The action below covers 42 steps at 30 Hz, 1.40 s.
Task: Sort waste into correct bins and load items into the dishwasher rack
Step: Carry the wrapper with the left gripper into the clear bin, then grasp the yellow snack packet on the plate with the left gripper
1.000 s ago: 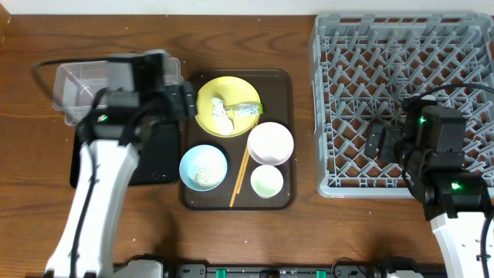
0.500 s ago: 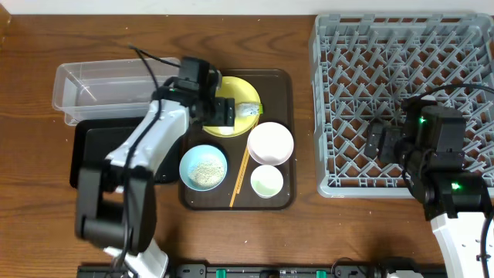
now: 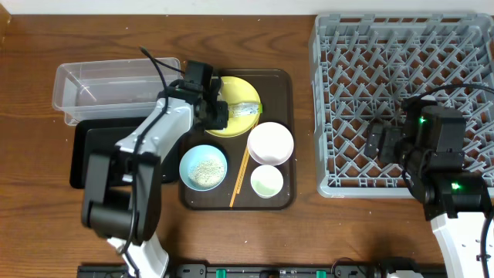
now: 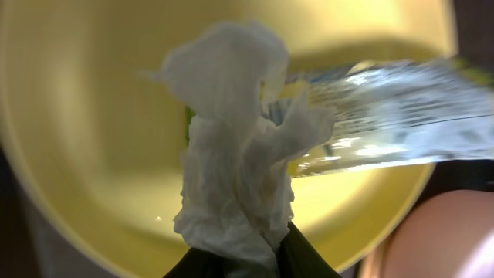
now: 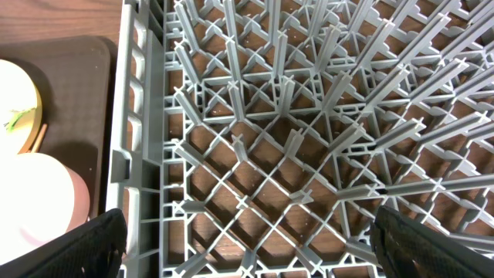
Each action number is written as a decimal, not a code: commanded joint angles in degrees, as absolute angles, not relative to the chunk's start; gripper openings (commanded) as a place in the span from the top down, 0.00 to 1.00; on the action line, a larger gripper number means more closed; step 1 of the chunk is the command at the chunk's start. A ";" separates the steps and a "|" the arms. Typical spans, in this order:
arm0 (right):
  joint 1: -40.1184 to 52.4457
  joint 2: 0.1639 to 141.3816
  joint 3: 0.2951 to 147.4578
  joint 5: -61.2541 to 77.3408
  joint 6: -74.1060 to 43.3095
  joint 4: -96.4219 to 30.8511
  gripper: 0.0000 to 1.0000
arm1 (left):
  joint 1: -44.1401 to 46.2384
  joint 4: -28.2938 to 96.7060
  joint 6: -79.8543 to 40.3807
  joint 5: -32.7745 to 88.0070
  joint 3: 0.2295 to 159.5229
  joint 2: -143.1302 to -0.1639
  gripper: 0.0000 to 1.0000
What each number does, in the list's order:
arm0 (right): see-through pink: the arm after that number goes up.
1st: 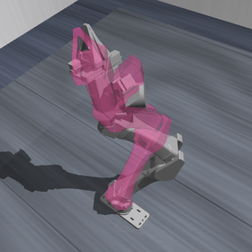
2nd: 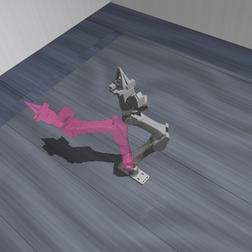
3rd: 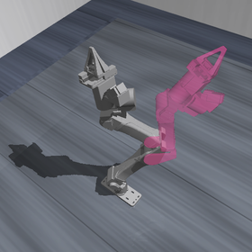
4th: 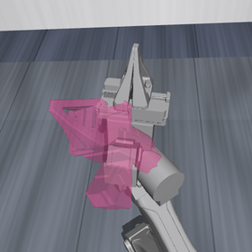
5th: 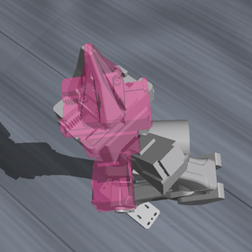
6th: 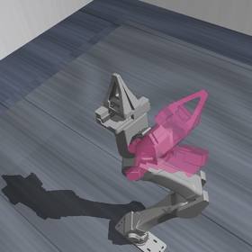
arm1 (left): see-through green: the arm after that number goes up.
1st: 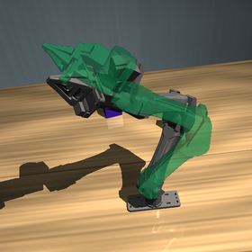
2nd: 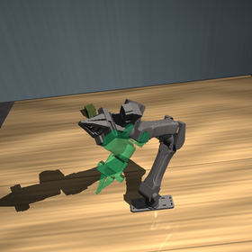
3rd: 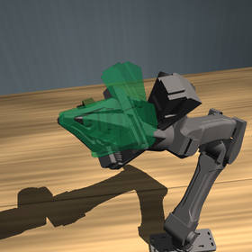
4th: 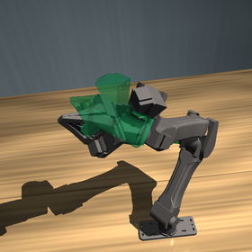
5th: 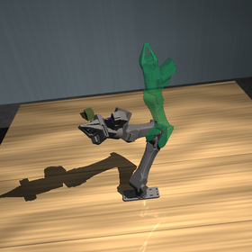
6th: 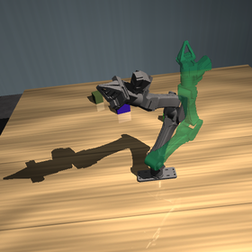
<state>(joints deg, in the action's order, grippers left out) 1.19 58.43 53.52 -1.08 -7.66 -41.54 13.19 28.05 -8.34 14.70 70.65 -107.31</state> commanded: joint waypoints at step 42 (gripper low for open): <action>0.71 58.19 54.61 -1.04 -7.88 -41.43 0.01 | 18.00 24.71 23.57 8.16 71.48 -102.72 0.13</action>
